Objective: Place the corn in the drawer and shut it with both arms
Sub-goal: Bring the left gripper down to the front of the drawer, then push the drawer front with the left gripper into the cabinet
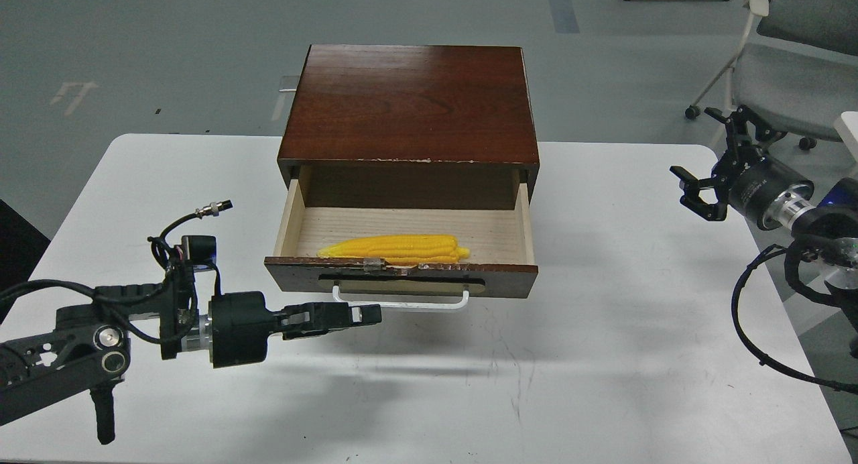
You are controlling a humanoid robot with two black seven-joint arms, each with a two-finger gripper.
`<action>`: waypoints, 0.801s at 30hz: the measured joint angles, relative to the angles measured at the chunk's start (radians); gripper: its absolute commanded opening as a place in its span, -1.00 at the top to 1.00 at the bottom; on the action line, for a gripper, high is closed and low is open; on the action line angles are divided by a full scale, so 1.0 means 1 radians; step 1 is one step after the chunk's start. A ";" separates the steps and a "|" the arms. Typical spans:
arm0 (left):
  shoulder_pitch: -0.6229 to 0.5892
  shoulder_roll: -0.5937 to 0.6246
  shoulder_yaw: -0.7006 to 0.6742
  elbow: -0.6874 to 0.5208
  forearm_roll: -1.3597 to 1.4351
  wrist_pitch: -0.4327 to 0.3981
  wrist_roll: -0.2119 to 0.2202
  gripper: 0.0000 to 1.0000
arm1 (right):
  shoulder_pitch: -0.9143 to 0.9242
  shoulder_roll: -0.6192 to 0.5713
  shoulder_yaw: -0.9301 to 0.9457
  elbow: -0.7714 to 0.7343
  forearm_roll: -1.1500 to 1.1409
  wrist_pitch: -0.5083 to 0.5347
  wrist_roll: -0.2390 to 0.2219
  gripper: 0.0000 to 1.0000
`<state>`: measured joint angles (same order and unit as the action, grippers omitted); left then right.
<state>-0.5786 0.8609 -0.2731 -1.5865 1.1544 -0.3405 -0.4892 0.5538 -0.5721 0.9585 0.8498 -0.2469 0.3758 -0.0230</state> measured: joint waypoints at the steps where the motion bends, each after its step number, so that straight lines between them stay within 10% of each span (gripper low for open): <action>1: 0.000 -0.001 0.000 0.003 0.000 0.000 0.000 0.63 | 0.000 0.000 0.000 0.000 0.000 0.000 0.000 -1.00; 24: -0.056 -0.043 -0.001 0.063 -0.001 0.001 0.000 0.61 | 0.000 0.001 -0.001 0.000 0.000 -0.001 0.000 -1.00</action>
<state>-0.6342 0.8181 -0.2744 -1.5240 1.1534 -0.3398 -0.4888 0.5538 -0.5714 0.9576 0.8498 -0.2469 0.3744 -0.0230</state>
